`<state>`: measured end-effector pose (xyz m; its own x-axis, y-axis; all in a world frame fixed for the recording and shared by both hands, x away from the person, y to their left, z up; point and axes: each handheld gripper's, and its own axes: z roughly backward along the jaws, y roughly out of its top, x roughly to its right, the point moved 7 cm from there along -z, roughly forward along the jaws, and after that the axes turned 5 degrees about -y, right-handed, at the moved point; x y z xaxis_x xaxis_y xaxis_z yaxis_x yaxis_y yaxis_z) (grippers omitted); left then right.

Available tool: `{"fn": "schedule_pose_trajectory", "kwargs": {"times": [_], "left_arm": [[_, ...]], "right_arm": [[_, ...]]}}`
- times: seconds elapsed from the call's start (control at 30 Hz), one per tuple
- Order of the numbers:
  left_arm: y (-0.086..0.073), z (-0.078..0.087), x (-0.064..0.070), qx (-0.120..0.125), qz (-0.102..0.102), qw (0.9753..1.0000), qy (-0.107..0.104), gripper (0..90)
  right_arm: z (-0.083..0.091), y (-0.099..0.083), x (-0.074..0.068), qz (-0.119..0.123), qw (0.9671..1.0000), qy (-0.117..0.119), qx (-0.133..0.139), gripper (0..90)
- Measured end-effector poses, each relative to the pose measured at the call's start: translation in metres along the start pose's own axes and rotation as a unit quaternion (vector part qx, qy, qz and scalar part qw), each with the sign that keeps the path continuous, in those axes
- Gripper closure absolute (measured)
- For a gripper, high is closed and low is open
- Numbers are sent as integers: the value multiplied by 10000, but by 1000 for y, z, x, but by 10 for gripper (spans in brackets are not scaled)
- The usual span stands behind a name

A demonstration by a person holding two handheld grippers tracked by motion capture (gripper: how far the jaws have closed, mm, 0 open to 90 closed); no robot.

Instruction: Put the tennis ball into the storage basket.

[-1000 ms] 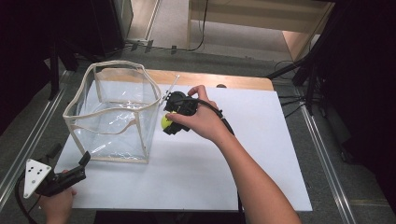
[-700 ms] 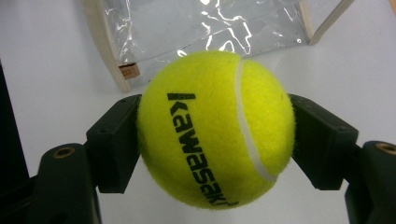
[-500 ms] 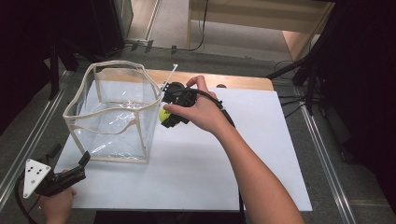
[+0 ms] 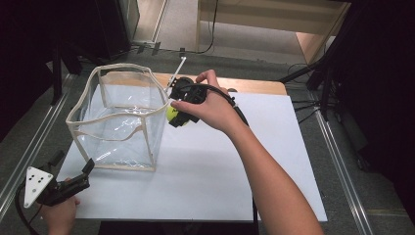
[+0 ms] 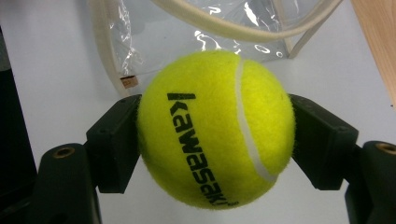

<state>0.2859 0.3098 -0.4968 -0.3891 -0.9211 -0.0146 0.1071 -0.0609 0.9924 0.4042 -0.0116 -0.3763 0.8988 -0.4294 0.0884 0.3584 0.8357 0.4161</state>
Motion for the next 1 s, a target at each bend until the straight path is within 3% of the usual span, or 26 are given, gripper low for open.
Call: {"fn": "schedule_pose_trajectory", "kwargs": {"times": [1.0], "left_arm": [[0, 0, 0, 17, 21, 10000, -10, 69]], "right_arm": [[23, 17, 12, 19, 10000, -47, 30, 235]]}}
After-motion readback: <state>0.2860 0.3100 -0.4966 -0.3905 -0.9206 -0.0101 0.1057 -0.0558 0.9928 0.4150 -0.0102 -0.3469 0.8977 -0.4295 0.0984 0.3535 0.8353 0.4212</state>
